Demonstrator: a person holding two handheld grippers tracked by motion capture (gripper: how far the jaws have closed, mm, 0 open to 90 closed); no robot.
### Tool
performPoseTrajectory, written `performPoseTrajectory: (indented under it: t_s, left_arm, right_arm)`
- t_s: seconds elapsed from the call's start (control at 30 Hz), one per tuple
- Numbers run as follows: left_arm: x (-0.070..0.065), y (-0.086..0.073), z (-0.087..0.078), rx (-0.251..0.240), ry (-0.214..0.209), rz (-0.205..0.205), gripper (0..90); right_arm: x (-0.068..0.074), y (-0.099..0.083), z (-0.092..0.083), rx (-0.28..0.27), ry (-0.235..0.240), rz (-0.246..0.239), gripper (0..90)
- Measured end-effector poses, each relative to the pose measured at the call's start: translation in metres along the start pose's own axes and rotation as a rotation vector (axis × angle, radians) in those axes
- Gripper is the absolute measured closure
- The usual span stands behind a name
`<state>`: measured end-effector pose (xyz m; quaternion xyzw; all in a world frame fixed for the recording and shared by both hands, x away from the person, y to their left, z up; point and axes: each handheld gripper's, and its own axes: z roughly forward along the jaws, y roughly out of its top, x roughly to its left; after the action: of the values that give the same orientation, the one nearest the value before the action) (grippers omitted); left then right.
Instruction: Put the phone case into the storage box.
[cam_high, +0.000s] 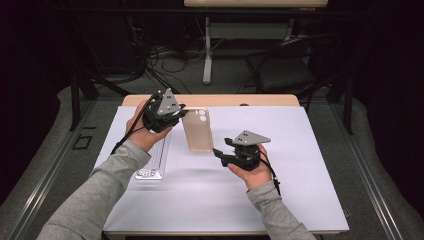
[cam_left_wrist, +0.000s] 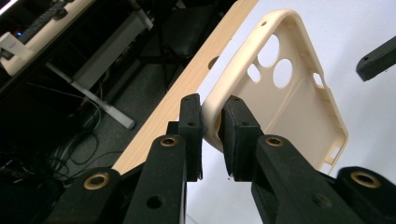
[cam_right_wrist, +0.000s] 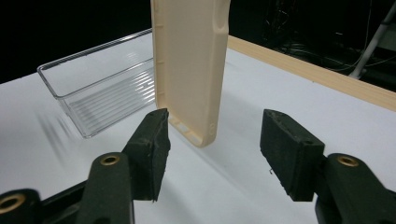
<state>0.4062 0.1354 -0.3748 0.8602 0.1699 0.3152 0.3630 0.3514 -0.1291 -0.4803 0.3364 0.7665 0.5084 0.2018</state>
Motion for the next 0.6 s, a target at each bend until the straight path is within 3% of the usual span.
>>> performPoseTrajectory:
  t_s: [0.13,0.23,0.37,0.6]
  left_arm:
    - [0.003,-0.001,-0.001,0.002,0.004,-0.002,79.3]
    - [0.005,-0.002,-0.001,0.001,0.009,-0.004,79.3]
    - [0.01,-0.005,-0.001,-0.005,0.016,-0.016,79.3]
    - [0.016,-0.005,-0.001,-0.017,0.005,-0.034,79.3]
  right_arm:
    - [0.0,0.0,0.0,0.025,0.017,0.032,39.2]
    - [0.001,-0.001,0.0,0.064,-0.002,0.044,38.2]
    - [0.001,-0.002,-0.001,0.036,-0.008,0.073,31.0]
    - [0.003,-0.002,-0.004,0.03,-0.048,0.075,18.2]
